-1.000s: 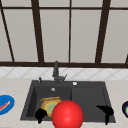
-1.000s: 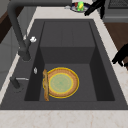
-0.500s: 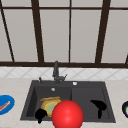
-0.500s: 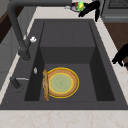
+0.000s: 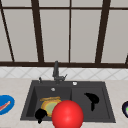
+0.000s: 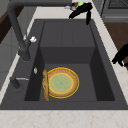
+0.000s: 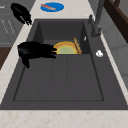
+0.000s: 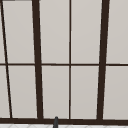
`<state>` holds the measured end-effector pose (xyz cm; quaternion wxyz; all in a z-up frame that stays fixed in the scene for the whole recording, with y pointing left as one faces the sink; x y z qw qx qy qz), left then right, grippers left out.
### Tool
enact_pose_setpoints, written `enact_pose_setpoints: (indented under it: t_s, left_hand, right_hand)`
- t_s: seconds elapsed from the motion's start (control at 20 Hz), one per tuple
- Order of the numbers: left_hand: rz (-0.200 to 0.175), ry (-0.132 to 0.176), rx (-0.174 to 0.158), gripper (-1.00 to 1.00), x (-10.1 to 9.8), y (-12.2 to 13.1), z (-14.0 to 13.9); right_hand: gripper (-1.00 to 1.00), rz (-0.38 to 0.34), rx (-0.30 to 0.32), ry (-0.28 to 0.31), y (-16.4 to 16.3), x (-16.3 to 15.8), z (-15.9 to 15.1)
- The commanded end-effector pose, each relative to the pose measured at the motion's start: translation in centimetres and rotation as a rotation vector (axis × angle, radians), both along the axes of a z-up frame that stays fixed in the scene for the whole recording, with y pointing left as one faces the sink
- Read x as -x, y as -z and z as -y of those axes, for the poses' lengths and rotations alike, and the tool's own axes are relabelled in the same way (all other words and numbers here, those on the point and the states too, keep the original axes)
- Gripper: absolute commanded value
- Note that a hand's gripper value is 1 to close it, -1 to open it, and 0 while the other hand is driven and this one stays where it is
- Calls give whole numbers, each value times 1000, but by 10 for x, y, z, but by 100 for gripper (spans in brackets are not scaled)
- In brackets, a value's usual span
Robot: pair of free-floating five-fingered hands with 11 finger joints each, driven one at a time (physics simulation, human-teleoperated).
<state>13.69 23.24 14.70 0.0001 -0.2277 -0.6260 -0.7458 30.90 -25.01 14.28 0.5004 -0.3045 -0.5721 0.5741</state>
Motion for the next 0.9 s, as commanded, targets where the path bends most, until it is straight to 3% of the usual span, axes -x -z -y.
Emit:
enact_pose_setpoints:
  t_s: [0.0, 0.6, 0.85]
  left_hand:
    - [0, 0, 0, 0, 0, 0, 0]
    - [0, 0, 0, 0, 0, 0, 0]
    - [0, 0, 0, 0, 0, 0, 0]
  right_hand:
    - [-100, 0, 10, 25, 4, -29, -16]
    - [-100, 99, 58, 88, -23, -93, -68]
    - [-100, 85, 80, 116, -50, -108, -89]
